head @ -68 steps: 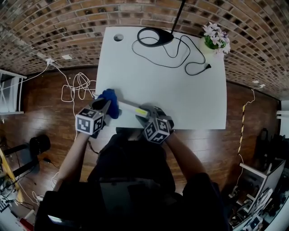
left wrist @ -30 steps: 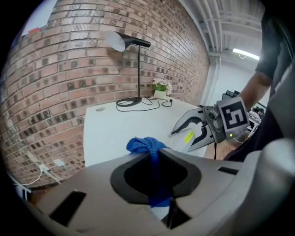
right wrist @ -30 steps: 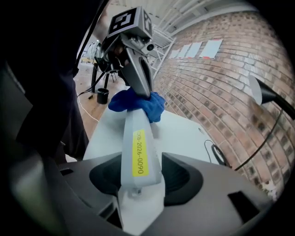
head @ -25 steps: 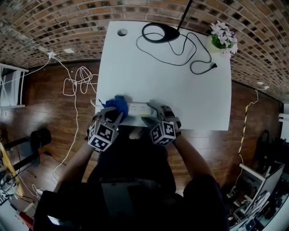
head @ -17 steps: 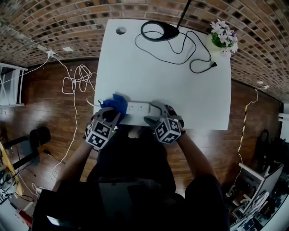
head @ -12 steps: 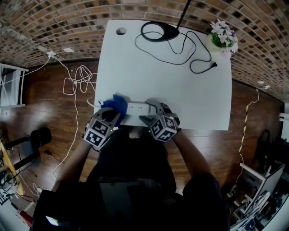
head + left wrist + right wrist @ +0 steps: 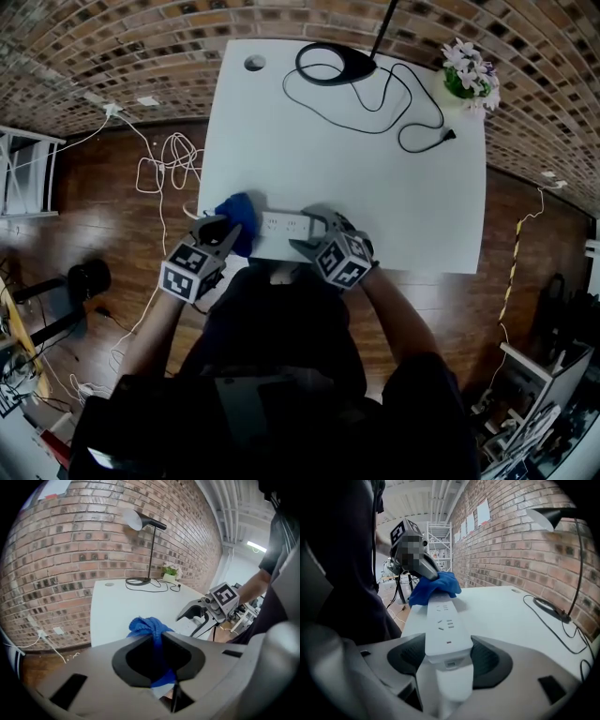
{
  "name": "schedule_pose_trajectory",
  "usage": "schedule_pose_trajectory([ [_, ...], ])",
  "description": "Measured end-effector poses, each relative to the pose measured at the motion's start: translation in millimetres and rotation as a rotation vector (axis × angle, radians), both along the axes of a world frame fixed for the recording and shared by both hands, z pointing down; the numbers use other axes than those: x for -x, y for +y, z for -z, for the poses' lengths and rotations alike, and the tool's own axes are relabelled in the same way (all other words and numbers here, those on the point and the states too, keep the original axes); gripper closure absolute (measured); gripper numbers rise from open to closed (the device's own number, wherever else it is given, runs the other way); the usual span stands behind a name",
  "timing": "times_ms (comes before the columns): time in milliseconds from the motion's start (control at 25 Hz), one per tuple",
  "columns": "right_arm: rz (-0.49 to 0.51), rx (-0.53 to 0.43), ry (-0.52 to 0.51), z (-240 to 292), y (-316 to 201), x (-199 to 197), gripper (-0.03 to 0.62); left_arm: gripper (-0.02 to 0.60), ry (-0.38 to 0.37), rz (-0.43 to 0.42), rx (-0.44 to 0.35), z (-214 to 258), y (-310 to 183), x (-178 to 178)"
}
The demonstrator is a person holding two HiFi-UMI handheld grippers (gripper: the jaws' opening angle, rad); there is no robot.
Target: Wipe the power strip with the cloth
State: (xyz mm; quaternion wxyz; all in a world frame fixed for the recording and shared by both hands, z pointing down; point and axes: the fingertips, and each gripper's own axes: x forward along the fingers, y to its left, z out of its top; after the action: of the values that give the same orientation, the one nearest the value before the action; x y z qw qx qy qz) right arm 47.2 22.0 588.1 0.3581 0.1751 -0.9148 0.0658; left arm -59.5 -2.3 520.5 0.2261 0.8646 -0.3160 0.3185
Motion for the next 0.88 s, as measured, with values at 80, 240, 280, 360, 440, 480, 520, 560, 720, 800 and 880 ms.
schedule_pose_trajectory([
  [80, -0.001, 0.001, -0.007, 0, 0, 0, 0.296, 0.504, -0.015, 0.022, 0.003, -1, -5, 7],
  [240, -0.001, 0.003, -0.013, 1, 1, 0, 0.296, 0.484, -0.129, 0.005, -0.016, -11, -11, 13],
  [280, 0.0, 0.003, -0.014, 1, 1, 0, 0.296, 0.474, -0.164, 0.006, -0.029, -13, -13, 15],
  [360, 0.001, 0.003, -0.014, 0, 1, 0, 0.296, 0.442, -0.191, 0.03, -0.023, -16, -16, 19],
  [440, 0.002, 0.003, -0.013, 0, 1, -1, 0.296, 0.366, -0.181, 0.055, 0.02, -18, -17, 19],
  [480, 0.003, 0.003, -0.013, 0, 1, -1, 0.296, 0.333, -0.179, 0.06, 0.043, -18, -17, 19],
  [520, 0.004, 0.003, -0.014, 0, 1, -1, 0.296, 0.333, -0.183, 0.058, 0.061, -18, -16, 17],
  [560, 0.005, 0.002, -0.015, 0, 1, -1, 0.296, 0.332, -0.192, 0.047, 0.074, -19, -15, 15],
  [720, 0.01, -0.005, -0.015, 1, 2, 1, 0.298, 0.325, -0.234, 0.019, 0.08, -31, -12, 13],
  [800, 0.012, -0.011, -0.017, 1, 2, 1, 0.298, 0.329, -0.231, 0.054, 0.099, -33, -13, 17],
  [880, 0.012, -0.014, -0.017, 0, 2, 1, 0.298, 0.396, -0.227, 0.089, 0.107, -33, -15, 23],
])
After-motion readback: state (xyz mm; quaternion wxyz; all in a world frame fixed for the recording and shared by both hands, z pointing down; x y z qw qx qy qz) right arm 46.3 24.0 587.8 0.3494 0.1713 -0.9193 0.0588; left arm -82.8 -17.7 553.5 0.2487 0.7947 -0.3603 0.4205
